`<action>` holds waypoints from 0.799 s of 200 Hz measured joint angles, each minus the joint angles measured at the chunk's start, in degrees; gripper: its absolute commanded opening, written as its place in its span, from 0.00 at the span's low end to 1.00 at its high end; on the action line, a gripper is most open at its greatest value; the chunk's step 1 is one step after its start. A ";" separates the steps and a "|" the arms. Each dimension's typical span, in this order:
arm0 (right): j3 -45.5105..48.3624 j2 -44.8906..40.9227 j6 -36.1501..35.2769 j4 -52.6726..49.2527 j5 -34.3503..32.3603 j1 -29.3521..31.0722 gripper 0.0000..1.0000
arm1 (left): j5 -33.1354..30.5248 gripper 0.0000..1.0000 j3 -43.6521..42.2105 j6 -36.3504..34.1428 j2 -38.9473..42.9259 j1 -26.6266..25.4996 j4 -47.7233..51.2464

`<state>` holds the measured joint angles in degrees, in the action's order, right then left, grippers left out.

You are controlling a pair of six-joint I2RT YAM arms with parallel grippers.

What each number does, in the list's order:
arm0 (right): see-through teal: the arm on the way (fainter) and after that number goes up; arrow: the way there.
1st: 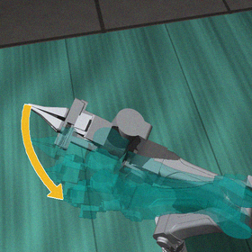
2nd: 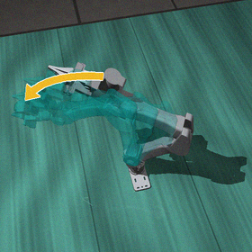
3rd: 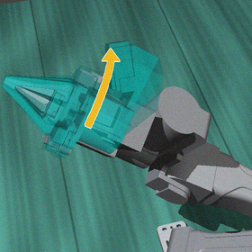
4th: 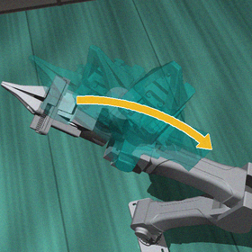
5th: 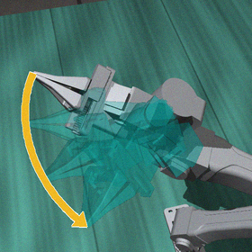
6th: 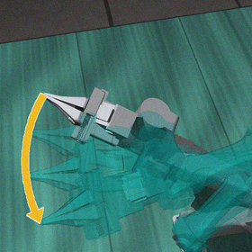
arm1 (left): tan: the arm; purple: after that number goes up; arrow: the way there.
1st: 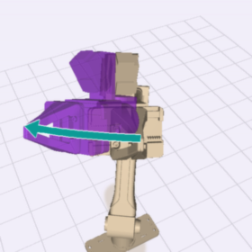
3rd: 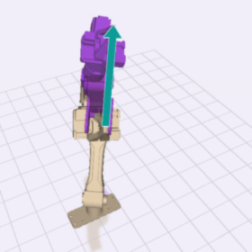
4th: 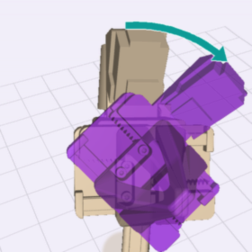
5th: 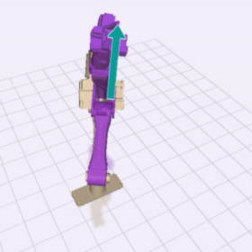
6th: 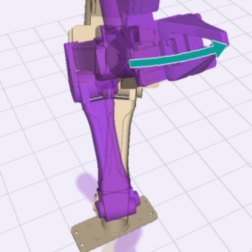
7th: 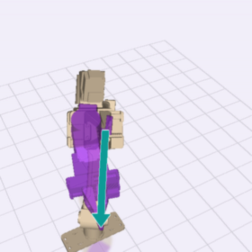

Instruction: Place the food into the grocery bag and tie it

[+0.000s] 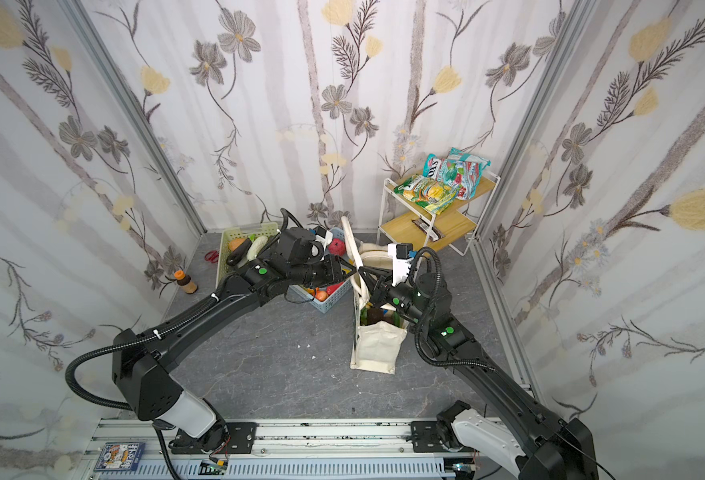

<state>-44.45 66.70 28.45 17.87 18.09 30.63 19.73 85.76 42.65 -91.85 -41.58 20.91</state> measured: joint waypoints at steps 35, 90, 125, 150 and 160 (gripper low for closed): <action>0.00 -0.09 0.02 -0.04 -0.48 0.00 0.11 | 0.68 0.40 2.97 0.00 -2.58 -1.22 0.44; 0.00 -0.63 0.00 -0.09 -0.79 0.00 0.11 | -1.36 0.34 5.95 -0.66 -4.66 -2.19 4.81; 0.00 -0.70 -0.02 -0.48 -1.11 -0.11 0.11 | -3.19 0.35 6.71 -0.61 -6.38 -2.21 7.19; 0.00 -0.68 -0.04 -0.52 -1.11 -0.11 0.11 | -4.13 0.15 7.98 -0.63 -7.23 -2.32 8.09; 0.00 -0.63 -0.04 -0.63 -1.11 -0.11 0.11 | -4.57 0.14 7.98 -0.66 -7.21 -2.36 8.41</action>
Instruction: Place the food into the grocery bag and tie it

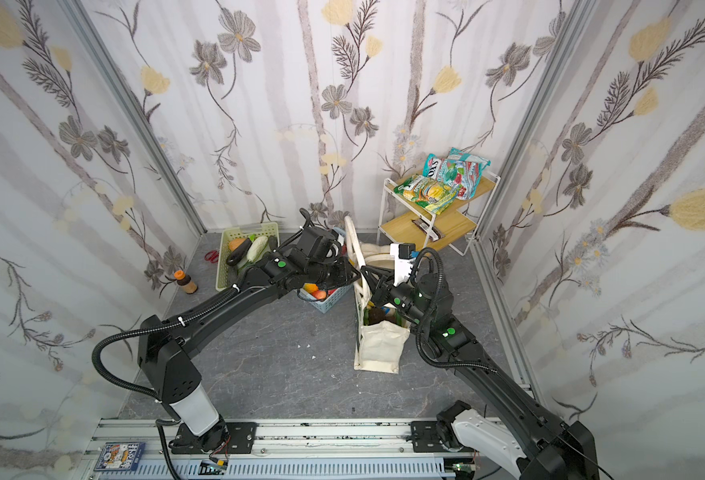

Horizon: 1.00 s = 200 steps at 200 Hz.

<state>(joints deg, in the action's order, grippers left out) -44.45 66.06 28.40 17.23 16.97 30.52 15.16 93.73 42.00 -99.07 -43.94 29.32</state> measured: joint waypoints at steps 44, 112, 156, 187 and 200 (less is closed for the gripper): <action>0.00 -0.17 -0.28 -1.46 -0.92 -0.11 0.11 | -0.11 0.15 1.18 0.09 1.01 0.24 1.46; 0.00 -0.81 -0.46 -2.03 -2.36 -0.46 0.11 | 0.07 0.22 5.35 -1.51 2.82 0.87 2.58; 0.00 -0.59 -0.46 -2.01 -2.25 -0.42 0.10 | -0.52 0.33 3.67 -2.82 2.05 0.87 3.30; 0.20 -0.52 -0.44 -1.97 -1.90 -0.42 0.11 | -1.99 0.39 4.02 -3.04 2.08 0.87 4.59; 0.31 -0.35 -0.44 -1.92 -1.90 -0.42 0.11 | -2.56 0.47 4.55 -3.04 2.08 0.87 5.53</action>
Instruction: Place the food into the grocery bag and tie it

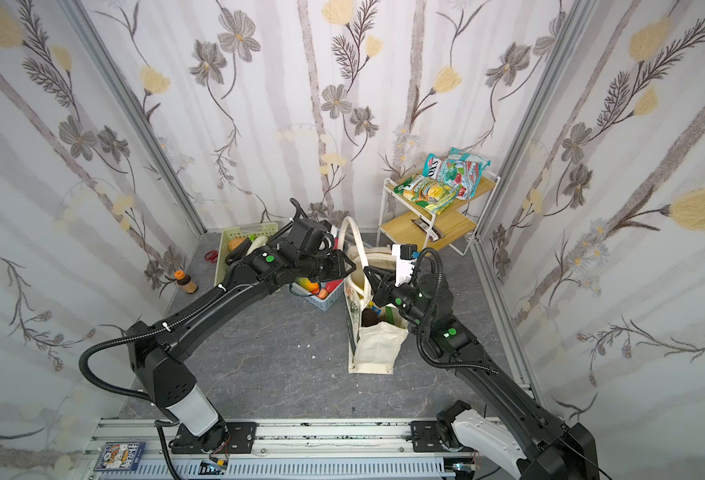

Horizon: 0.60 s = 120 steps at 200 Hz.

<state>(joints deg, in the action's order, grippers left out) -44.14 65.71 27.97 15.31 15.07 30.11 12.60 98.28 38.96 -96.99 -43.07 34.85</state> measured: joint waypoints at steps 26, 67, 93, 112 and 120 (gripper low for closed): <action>0.11 0.44 0.04 -0.02 0.04 0.28 0.10 | -1.70 0.47 0.28 0.07 0.00 -0.52 1.46; 0.33 0.11 0.46 0.00 -0.24 0.55 0.10 | -0.33 0.53 -0.07 0.52 1.01 -1.14 3.52; 0.33 0.11 0.46 0.11 -0.44 0.57 0.10 | 0.09 0.55 -1.25 1.36 2.99 -1.03 4.39; 0.28 0.52 0.48 0.11 -0.42 0.57 0.10 | 1.05 0.55 -2.16 1.81 2.71 -1.01 4.13; 0.26 0.61 0.48 0.13 -0.42 0.57 0.10 | 1.20 0.55 -3.50 2.12 2.71 -0.96 3.41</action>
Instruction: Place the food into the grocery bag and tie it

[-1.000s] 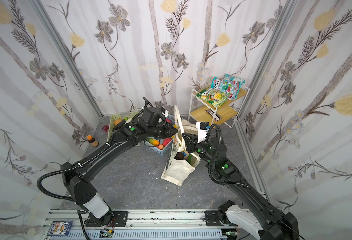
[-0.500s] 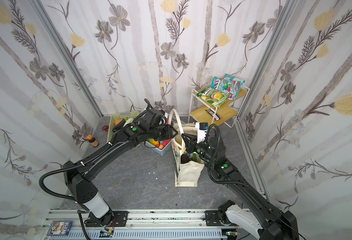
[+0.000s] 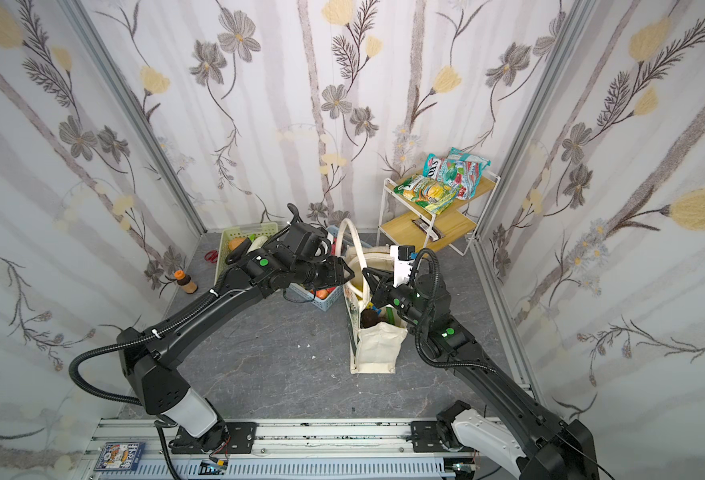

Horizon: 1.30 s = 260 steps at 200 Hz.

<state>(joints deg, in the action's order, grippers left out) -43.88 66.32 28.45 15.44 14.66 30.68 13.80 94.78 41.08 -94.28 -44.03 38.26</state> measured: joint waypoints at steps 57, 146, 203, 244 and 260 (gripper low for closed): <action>0.00 0.11 0.00 0.04 0.04 0.02 0.10 | 4.87 0.50 -4.96 4.17 -0.79 1.40 -7.10; 0.00 0.11 0.00 0.02 0.02 0.07 0.10 | 10.75 0.43 -6.88 9.31 0.46 3.19 -14.29; 0.00 0.02 0.00 0.00 0.02 0.07 0.10 | 13.55 0.42 -6.23 10.62 0.07 3.32 -16.00; 0.09 -0.33 -0.02 -0.09 0.00 0.07 0.10 | 15.02 0.37 -6.19 11.43 -0.70 3.39 -16.72; 0.31 -0.63 -0.02 -0.15 -0.02 0.07 0.10 | 15.32 0.30 -6.19 11.65 -0.92 3.52 -17.40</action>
<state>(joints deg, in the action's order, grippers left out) -43.57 65.69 28.42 15.29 14.63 30.74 29.12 88.60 52.73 -95.20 -40.51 20.86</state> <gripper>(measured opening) 0.105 0.351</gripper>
